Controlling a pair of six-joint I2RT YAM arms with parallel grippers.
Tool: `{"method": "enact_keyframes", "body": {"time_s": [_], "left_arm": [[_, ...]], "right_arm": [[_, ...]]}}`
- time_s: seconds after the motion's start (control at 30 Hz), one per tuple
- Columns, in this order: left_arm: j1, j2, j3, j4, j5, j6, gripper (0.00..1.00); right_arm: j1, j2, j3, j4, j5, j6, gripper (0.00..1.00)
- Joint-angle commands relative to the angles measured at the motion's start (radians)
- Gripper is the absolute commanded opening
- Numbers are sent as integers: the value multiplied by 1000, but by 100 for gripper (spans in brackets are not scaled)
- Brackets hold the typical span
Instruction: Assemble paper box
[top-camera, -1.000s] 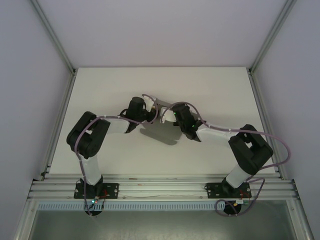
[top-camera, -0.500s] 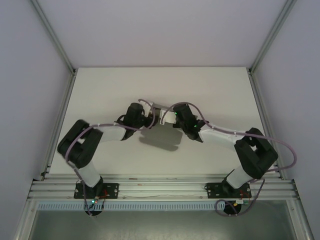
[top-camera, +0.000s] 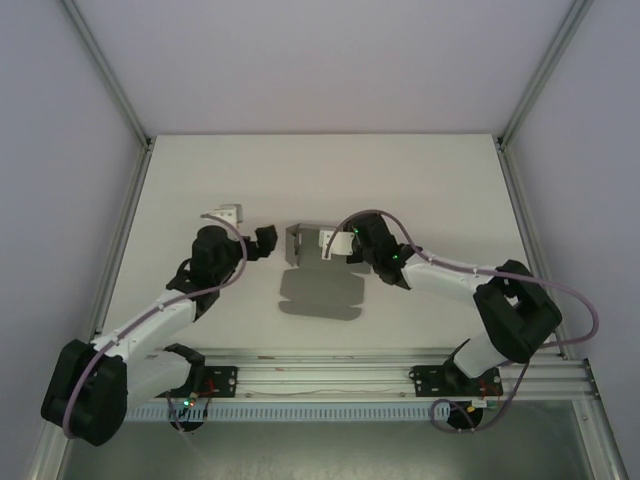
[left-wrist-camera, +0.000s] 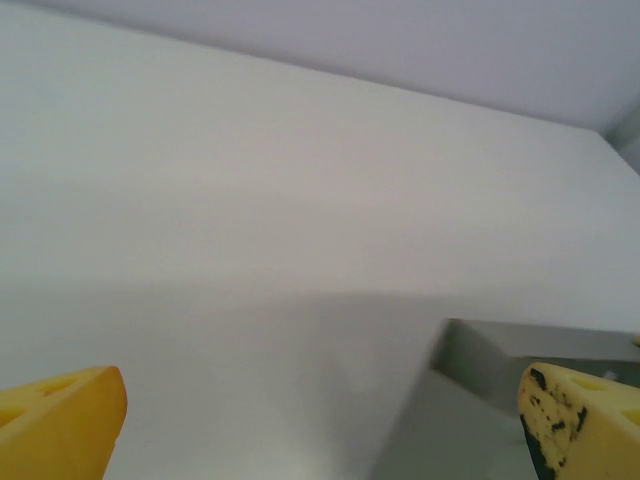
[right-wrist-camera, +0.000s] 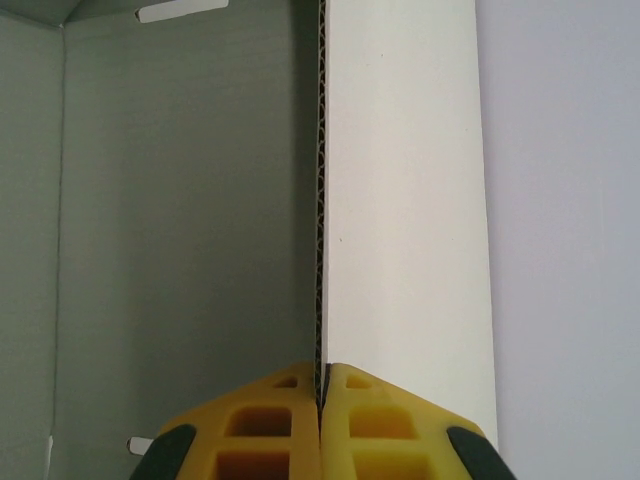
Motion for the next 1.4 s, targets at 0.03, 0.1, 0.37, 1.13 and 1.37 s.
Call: {"method": "enact_keyframes", "body": {"time_s": [0.03,0.1,0.37,1.13,1.37], "left_arm": [[57,71,-16,-52,105,-38,100],[57,130,-11,4,219,-2,98],[26,386,46,244,471,58,74],[-116,444,127,248,192,109,100],[-59,271,90,125,4,35,100]], "right_arm": [[-4,43,9,75,-40,-18,0],[-4,61,-6,144,-27,-52,0],[-4,85,15,161,-28,-117,0],[32,81,-4,283,189,-214,0],[27,128,-49,462,150,-324,0]]}}
